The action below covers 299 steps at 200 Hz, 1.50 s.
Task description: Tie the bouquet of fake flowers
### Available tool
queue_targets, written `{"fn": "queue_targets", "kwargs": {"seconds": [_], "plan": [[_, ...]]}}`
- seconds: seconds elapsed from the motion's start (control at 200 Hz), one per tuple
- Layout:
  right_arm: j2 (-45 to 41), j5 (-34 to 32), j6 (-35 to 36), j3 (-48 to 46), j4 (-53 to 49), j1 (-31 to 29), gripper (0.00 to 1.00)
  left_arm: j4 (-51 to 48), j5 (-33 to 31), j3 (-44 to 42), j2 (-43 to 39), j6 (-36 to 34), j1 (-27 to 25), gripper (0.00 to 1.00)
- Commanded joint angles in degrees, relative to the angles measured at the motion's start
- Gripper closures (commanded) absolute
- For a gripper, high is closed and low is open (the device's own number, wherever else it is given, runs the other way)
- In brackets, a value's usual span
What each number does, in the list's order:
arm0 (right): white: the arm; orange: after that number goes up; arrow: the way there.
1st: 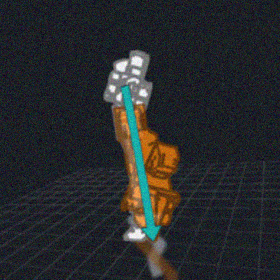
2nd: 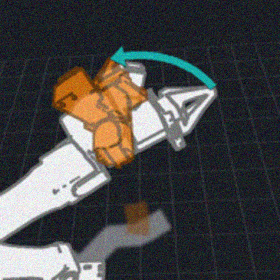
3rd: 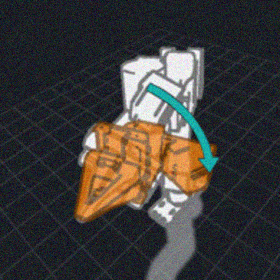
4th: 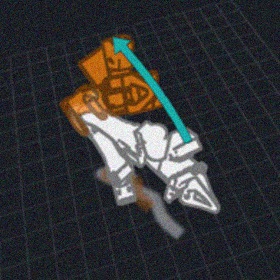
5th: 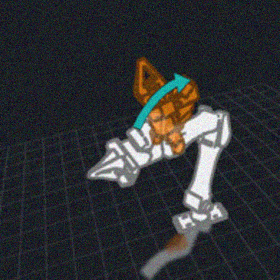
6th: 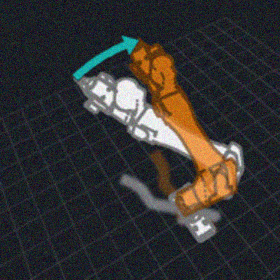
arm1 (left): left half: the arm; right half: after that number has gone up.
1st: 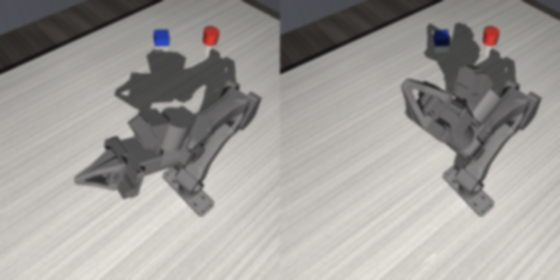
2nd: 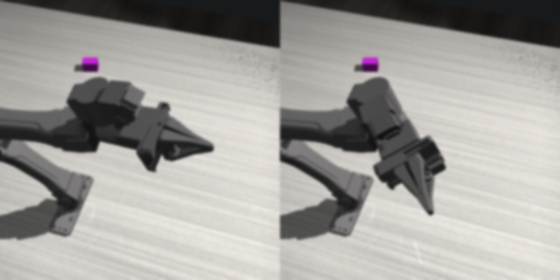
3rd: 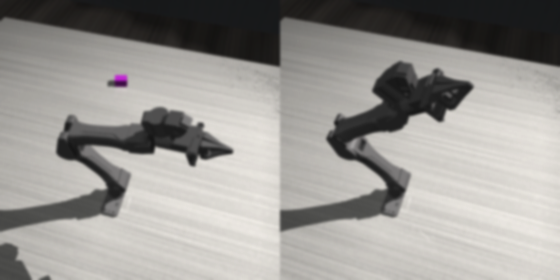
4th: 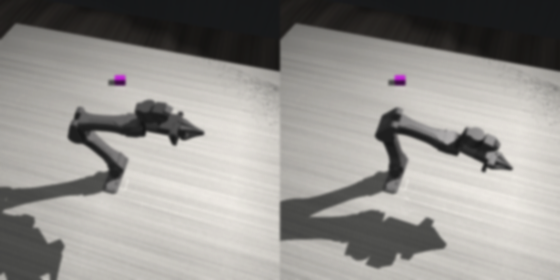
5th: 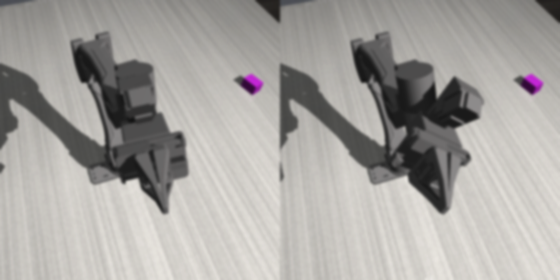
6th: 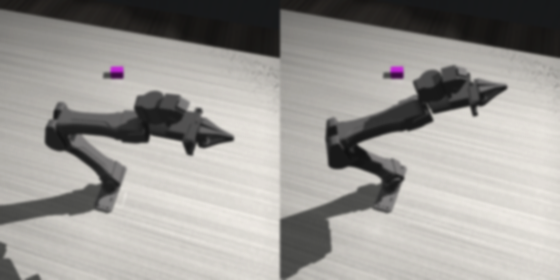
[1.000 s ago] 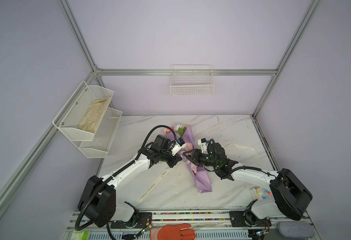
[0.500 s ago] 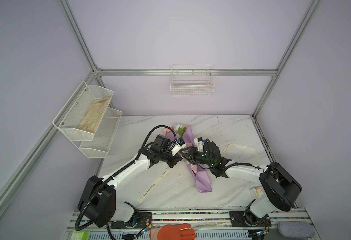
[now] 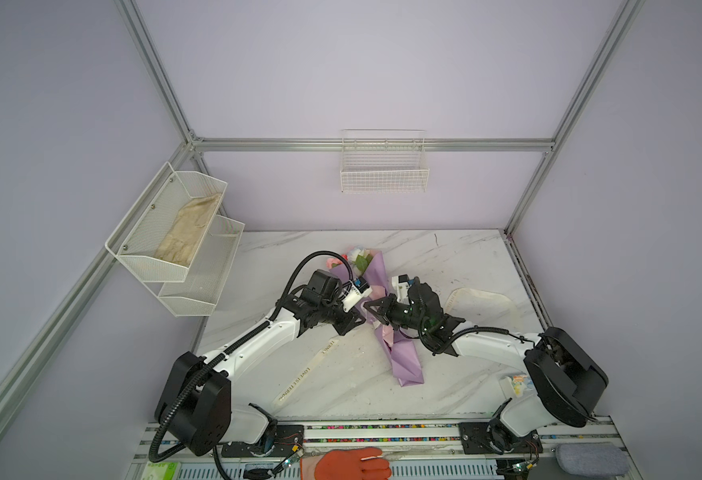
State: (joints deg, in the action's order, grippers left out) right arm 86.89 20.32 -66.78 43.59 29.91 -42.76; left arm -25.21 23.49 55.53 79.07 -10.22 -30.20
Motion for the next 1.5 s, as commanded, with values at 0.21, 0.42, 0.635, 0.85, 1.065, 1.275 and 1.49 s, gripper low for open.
{"fn": "queue_targets", "kwargs": {"seconds": [0.21,0.42,0.635,0.85,1.065,1.275,1.49], "plan": [[-2.5,-1.1,0.0,-1.7,0.7,-0.2,1.00,6.0,1.0,-5.8,1.1,-3.1,-0.3,0.45],[-2.7,-0.8,-0.2,-1.7,1.0,-0.2,1.00,6.2,3.1,-3.7,5.6,-4.8,-0.3,0.52],[-3.6,-2.1,-0.7,-2.6,0.6,0.0,1.00,4.7,-0.6,-3.4,4.2,-4.1,-0.3,0.93],[-7.8,-4.2,1.5,-4.6,-6.6,3.2,0.71,11.3,-5.5,-6.3,-4.3,1.1,-0.4,1.00],[-15.2,-5.6,11.6,-4.5,-24.5,16.3,0.56,14.7,-9.3,-5.7,-6.2,3.5,-4.0,1.00],[-11.9,-15.5,27.2,0.0,-41.7,32.3,0.53,13.7,-12.5,-4.7,-3.9,3.6,-8.5,1.00],[2.2,-19.8,36.7,7.2,-43.7,36.3,0.50,11.9,-8.1,-5.0,-3.7,0.8,-9.6,0.98]]}}
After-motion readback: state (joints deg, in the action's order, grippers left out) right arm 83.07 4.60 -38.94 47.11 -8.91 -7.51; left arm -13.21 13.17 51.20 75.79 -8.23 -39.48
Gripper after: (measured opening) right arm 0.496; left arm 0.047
